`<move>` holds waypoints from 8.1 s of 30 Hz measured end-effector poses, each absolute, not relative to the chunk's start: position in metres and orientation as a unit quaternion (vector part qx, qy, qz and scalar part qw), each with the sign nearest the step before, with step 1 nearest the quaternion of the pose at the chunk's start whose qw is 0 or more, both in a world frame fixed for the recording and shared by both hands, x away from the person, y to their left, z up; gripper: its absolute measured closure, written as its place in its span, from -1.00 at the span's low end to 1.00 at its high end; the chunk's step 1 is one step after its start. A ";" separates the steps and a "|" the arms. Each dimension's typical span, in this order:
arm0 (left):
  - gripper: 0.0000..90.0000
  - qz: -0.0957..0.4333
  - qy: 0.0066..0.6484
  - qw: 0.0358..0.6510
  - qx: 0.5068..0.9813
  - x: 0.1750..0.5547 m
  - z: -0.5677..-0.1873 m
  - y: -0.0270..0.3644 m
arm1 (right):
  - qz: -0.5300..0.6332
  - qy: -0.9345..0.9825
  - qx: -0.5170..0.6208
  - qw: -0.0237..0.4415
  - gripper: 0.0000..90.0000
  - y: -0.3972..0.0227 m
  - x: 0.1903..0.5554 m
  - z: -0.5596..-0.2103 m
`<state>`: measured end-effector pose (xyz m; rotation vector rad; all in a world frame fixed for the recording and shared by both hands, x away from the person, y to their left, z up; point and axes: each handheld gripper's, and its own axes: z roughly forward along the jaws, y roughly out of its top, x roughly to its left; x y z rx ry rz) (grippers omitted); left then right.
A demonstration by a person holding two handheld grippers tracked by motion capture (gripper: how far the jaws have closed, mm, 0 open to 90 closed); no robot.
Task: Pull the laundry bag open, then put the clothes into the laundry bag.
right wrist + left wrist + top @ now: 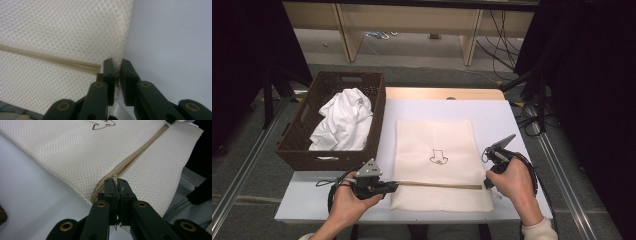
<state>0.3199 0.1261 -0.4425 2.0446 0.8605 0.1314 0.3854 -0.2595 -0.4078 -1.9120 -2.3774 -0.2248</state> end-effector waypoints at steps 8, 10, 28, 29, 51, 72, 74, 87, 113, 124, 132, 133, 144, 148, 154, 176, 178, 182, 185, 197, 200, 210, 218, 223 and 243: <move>0.93 0.051 0.346 0.438 0.828 0.320 -0.446 0.133 | -0.082 -0.785 -0.614 0.035 0.87 -0.264 0.385 -0.412; 0.93 0.045 0.356 0.442 0.822 0.319 -0.447 0.132 | -0.081 -0.784 -0.614 0.036 0.88 -0.264 0.385 -0.412; 0.93 0.035 0.360 0.427 0.828 0.320 -0.456 0.144 | -0.073 -0.785 -0.614 0.042 0.88 -0.264 0.381 -0.422; 0.94 0.037 0.364 0.427 0.827 0.319 -0.456 0.143 | -0.061 -0.776 -0.625 0.056 0.88 -0.262 0.381 -0.422; 0.93 0.050 0.365 0.389 0.845 0.322 -0.462 0.149 | -0.035 -0.786 -0.615 0.062 0.87 -0.252 0.376 -0.433; 0.91 0.071 0.345 0.338 0.873 0.326 -0.473 0.138 | -0.020 -0.792 -0.607 0.060 0.81 -0.246 0.377 -0.441; 0.88 0.074 0.341 0.335 0.875 0.326 -0.472 0.136 | -0.019 -0.791 -0.608 0.059 0.80 -0.247 0.377 -0.441; 0.62 0.075 0.301 0.335 0.890 0.316 -0.466 0.116 | -0.016 -0.797 -0.601 0.058 0.72 -0.248 0.377 -0.439; -0.48 0.134 0.341 0.439 0.820 0.296 -0.465 0.134 | -0.140 -0.816 -0.561 -0.023 0.13 -0.236 0.376 -0.425; -0.47 0.139 0.346 0.439 0.818 0.294 -0.469 0.135 | -0.144 -0.814 -0.563 -0.023 0.10 -0.228 0.376 -0.424; -0.46 0.141 0.348 0.442 0.815 0.294 -0.470 0.136 | -0.147 -0.816 -0.558 -0.026 0.11 -0.226 0.377 -0.424; -0.46 0.140 0.347 0.443 0.815 0.294 -0.470 0.136 | -0.145 -0.816 -0.560 -0.026 0.12 -0.225 0.377 -0.423; -0.45 0.138 0.356 0.453 0.805 0.294 -0.471 0.134 | -0.151 -0.814 -0.561 -0.025 0.12 -0.221 0.376 -0.422; -0.45 0.141 0.351 0.445 0.812 0.295 -0.470 0.134 | -0.155 -0.821 -0.549 -0.027 0.12 -0.216 0.375 -0.420; -0.45 0.140 0.348 0.440 0.816 0.295 -0.471 0.132 | -0.160 -0.831 -0.533 -0.023 0.12 -0.211 0.377 -0.425; -0.44 0.133 0.356 0.451 0.808 0.295 -0.472 0.129 | -0.172 -0.856 -0.488 -0.009 0.11 -0.183 0.380 -0.436; -0.44 0.132 0.353 0.446 0.812 0.295 -0.472 0.129 | -0.163 -0.852 -0.498 -0.001 0.11 -0.177 0.377 -0.435; -0.44 0.128 0.350 0.452 0.810 0.295 -0.473 0.128 | -0.165 -0.857 -0.489 -0.003 0.11 -0.172 0.377 -0.436; -0.43 0.129 0.345 0.445 0.816 0.295 -0.473 0.129 | -0.161 -0.861 -0.483 -0.003 0.10 -0.163 0.376 -0.439; -0.43 0.129 0.350 0.446 0.814 0.294 -0.473 0.127 | -0.148 -0.879 -0.453 0.003 0.08 -0.148 0.375 -0.446; -0.43 0.128 0.350 0.449 0.812 0.294 -0.474 0.126 | -0.145 -0.882 -0.449 -0.002 0.07 -0.147 0.375 -0.450; -0.43 0.125 0.347 0.445 0.816 0.295 -0.474 0.127 | -0.128 -0.883 -0.451 0.003 0.05 -0.144 0.374 -0.454; -0.42 0.123 0.348 0.444 0.817 0.295 -0.474 0.127 | -0.126 -0.887 -0.444 0.003 0.06 -0.144 0.374 -0.456; -0.42 0.123 0.347 0.448 0.815 0.295 -0.475 0.127 | -0.119 -0.888 -0.444 -0.001 0.05 -0.142 0.372 -0.456; -0.42 0.122 0.344 0.446 0.817 0.296 -0.474 0.127 | -0.107 -0.897 -0.428 -0.014 0.18 -0.140 0.372 -0.456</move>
